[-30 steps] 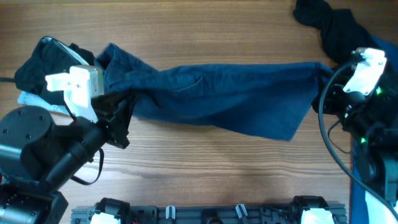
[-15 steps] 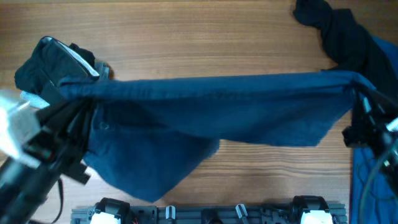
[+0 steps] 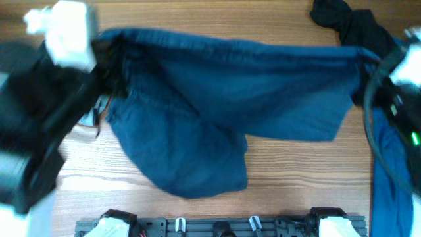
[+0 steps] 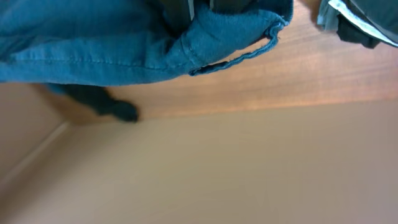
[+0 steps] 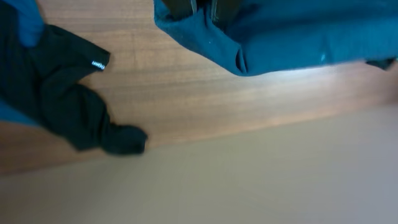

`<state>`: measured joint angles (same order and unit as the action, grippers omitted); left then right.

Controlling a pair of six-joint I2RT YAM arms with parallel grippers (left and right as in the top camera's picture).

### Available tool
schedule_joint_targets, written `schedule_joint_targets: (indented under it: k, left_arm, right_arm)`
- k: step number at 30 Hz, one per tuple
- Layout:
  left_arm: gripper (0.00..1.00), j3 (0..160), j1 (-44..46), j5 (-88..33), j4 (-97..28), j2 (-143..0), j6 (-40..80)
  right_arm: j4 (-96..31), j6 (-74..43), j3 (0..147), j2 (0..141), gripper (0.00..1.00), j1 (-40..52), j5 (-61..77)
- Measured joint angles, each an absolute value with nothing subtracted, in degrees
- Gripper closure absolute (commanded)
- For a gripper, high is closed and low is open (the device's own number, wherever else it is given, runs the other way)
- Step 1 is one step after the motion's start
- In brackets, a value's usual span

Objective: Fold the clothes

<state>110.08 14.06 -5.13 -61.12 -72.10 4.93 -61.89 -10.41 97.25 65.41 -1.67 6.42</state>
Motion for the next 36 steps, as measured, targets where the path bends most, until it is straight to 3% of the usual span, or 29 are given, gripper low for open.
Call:
schedule_joint_targets:
  k: [7,26,32,36]
  left_arm:
    - [0.96,109.2,14.1,-4.1,-56.2,-81.7,4.5]
    - [0.96,119.2,21.1,-2.7,-61.6,-57.0,1.1]
    - [0.96,119.3,21.1,1.2,-62.9,-64.2,-0.5]
    - [0.96,119.4,20.3,2.6,-62.3,-77.6,-1.2]
  right_arm:
    - [-54.0,-8.7,96.4,73.5,0.96,-1.7,8.8]
    - [-59.6,-8.7,102.1,49.4,0.96,-1.7,9.3]
    - [-59.8,-8.7,102.2,54.9,0.96,-1.7,9.4]
    - [-58.6,-8.7,102.2,66.4,0.96,-1.7,10.5]
